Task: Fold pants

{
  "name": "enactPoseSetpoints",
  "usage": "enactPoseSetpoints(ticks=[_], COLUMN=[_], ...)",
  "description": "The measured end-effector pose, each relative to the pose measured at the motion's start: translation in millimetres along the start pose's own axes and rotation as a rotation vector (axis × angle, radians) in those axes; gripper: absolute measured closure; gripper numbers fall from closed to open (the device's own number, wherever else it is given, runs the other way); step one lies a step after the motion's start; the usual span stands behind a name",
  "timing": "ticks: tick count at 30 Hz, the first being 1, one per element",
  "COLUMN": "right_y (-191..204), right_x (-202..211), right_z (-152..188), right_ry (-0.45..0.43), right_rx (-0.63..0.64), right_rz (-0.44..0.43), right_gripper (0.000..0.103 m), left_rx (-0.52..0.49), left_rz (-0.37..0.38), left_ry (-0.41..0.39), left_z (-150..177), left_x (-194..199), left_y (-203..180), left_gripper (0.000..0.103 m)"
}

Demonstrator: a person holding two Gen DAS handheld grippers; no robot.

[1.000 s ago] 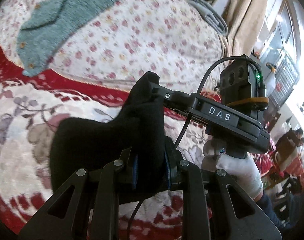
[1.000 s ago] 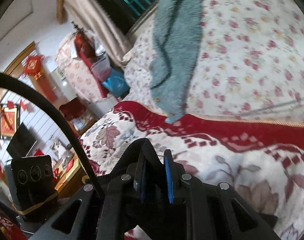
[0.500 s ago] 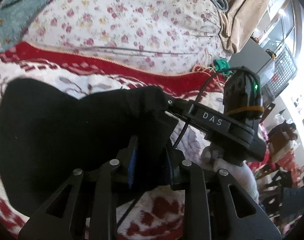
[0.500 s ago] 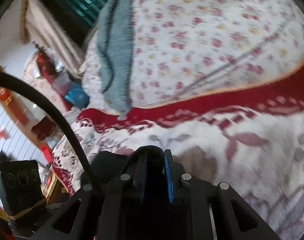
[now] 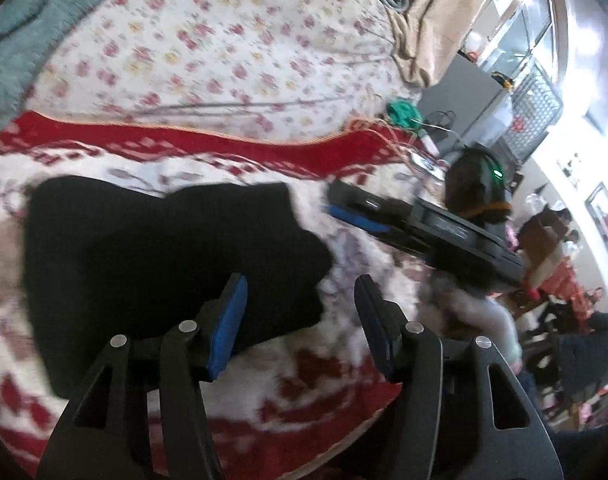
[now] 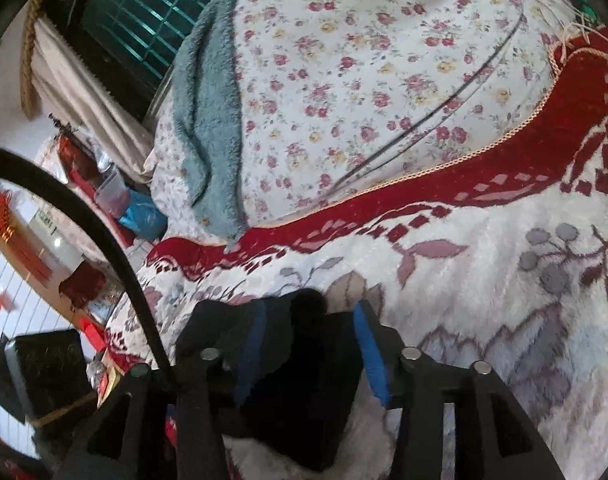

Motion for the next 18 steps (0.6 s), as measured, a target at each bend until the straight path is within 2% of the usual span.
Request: enactPoseSetpoints(ticks=[6,9,12,18], right_y=[16,22,24,26], right_x=[-3,-17,-33,-52], right_z=[16,22,25,23], right_ry=[0.058,0.094,0.124,0.138], right_rx=[0.033,0.058,0.072,0.055], right_rz=[-0.017,0.011,0.050,0.031], right_gripper=[0.052,0.052,0.052,0.052], left_rx=[0.019,0.048,0.070,0.065], left_rz=[-0.127,-0.214,-0.254,-0.304], left_ry=[-0.057,-0.080,-0.086,-0.062], left_z=[-3,-4,-7,-10], left_x=[45,57,58,41], left_y=[35,58,76,92], left_gripper=[0.045,0.045,0.045,0.045])
Point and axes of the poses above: each gripper's, at about its wrist camera, not at the fingertips, and x roughly against the way its jaws point, y to its left, z to its underside, the point moved 1 cm from there along -x, roughly the way its jaws point, and after that the axes turned 12 degrees about z, right-handed, at the moved point
